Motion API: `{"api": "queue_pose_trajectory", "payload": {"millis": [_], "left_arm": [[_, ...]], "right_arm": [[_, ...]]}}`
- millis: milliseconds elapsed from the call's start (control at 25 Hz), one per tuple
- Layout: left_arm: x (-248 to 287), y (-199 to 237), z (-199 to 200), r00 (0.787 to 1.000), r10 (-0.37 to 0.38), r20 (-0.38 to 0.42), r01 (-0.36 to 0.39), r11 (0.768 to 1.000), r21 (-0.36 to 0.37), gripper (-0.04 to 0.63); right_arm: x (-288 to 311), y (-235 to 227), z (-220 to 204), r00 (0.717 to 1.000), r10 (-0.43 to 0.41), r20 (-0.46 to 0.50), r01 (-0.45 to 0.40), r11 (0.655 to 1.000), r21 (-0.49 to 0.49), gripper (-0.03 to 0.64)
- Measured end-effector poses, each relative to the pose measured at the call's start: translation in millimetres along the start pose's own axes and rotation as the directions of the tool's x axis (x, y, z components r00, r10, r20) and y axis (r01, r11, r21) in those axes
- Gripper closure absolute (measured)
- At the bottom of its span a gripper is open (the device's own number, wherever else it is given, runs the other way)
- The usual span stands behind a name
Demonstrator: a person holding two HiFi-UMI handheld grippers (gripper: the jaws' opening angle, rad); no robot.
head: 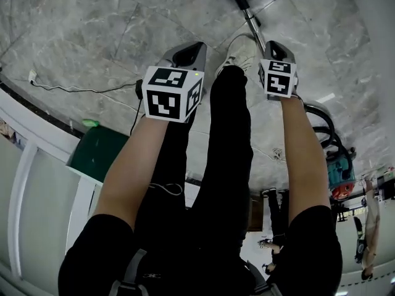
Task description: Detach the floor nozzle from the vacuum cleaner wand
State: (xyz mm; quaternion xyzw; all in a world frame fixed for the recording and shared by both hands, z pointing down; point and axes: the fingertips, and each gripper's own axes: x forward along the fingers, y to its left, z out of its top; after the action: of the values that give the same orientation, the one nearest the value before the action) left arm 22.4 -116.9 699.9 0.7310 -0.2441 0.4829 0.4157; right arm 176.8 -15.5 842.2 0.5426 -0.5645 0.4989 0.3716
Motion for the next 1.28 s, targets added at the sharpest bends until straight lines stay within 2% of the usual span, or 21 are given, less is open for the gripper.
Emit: {"api": "queue_pose_trajectory", "payload": {"millis": [40,120,240,400,560,760,840,960,1120,1280], "left_arm": [[5,2,-10,1.0,-0.008,-0.012,0.008,1.0,-0.007,0.597],[13,7,-27,0.999,-0.026,-0.036,0.026,0.999,-0.02,0.597],[23,21,-41,0.998,-0.036,-0.055,0.033,0.998,-0.044,0.597],[38,37,-43,0.998,-0.045,-0.046,0.043,0.997,-0.062,0.597],[49,45,-49,0.997,-0.066,-0.034,0.063,0.995,-0.079,0.597],[62,51,-65,0.993,-0.089,-0.073,0.082,0.992,-0.092,0.597],[61,48,-66,0.991,-0.114,-0.071,0.106,0.989,-0.104,0.597],[50,34,-50,0.981,-0.194,-0.011,0.191,0.973,-0.131,0.598],[32,17,-16,0.963,-0.258,0.082,0.267,0.955,-0.131,0.577],[17,8,16,0.946,-0.283,0.161,0.307,0.939,-0.152,0.461]], "right_arm": [[18,1,-5,1.0,0.011,-0.006,-0.011,1.0,-0.004,0.605],[51,4,-19,0.999,0.029,-0.04,-0.03,0.999,-0.021,0.51],[90,10,-41,0.994,0.022,-0.109,-0.031,0.996,-0.084,0.442],[126,4,-59,0.985,-0.034,-0.172,0.017,0.995,-0.1,0.439],[146,0,-67,0.981,-0.094,-0.17,0.078,0.992,-0.098,0.44],[168,0,-66,0.98,-0.097,-0.172,0.081,0.992,-0.098,0.44],[166,0,-68,0.977,-0.098,-0.191,0.071,0.988,-0.14,0.443],[152,6,-64,0.973,-0.084,-0.215,0.049,0.986,-0.161,0.448],[103,33,-50,0.986,-0.005,-0.168,-0.025,0.984,-0.178,0.448],[41,68,-28,0.991,0.086,-0.103,-0.104,0.976,-0.19,0.448]]}}
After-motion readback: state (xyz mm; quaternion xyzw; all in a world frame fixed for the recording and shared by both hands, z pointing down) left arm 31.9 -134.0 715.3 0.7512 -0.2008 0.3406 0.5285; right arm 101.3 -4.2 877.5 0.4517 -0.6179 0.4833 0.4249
